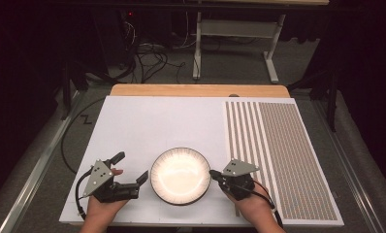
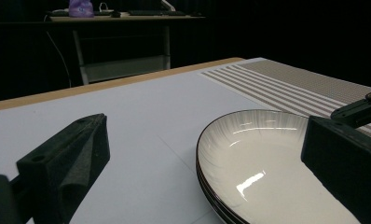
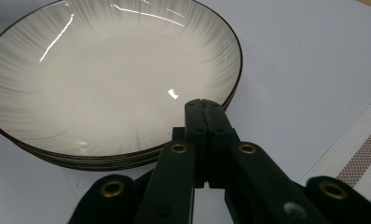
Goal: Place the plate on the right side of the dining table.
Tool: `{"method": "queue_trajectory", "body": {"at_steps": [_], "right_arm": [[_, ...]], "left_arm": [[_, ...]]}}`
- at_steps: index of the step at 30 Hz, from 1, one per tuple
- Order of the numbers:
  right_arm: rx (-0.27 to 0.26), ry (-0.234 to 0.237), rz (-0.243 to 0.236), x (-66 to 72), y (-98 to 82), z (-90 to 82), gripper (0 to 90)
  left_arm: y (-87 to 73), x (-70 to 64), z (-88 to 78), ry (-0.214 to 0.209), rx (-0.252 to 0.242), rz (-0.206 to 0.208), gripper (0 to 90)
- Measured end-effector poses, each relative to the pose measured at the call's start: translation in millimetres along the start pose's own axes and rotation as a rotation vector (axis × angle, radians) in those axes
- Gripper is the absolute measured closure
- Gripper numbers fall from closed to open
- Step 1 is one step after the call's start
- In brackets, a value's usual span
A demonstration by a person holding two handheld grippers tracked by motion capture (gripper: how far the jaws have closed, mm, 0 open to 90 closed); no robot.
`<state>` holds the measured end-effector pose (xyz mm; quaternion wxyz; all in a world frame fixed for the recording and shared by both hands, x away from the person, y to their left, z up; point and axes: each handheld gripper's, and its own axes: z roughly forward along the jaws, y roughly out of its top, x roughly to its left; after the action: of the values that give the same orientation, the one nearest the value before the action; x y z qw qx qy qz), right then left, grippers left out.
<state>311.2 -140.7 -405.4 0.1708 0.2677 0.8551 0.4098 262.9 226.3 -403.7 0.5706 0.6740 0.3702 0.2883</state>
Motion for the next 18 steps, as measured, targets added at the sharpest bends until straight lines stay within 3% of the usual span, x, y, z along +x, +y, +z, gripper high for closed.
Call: {"method": "queue_trajectory", "body": {"at_steps": [18], "right_arm": [[0.041,-0.006,-0.028,2.2,5.8,3.2,90.0]], "left_arm": [[-0.1,1.3,0.7,-0.003,0.001,-0.012,1.6]]}}
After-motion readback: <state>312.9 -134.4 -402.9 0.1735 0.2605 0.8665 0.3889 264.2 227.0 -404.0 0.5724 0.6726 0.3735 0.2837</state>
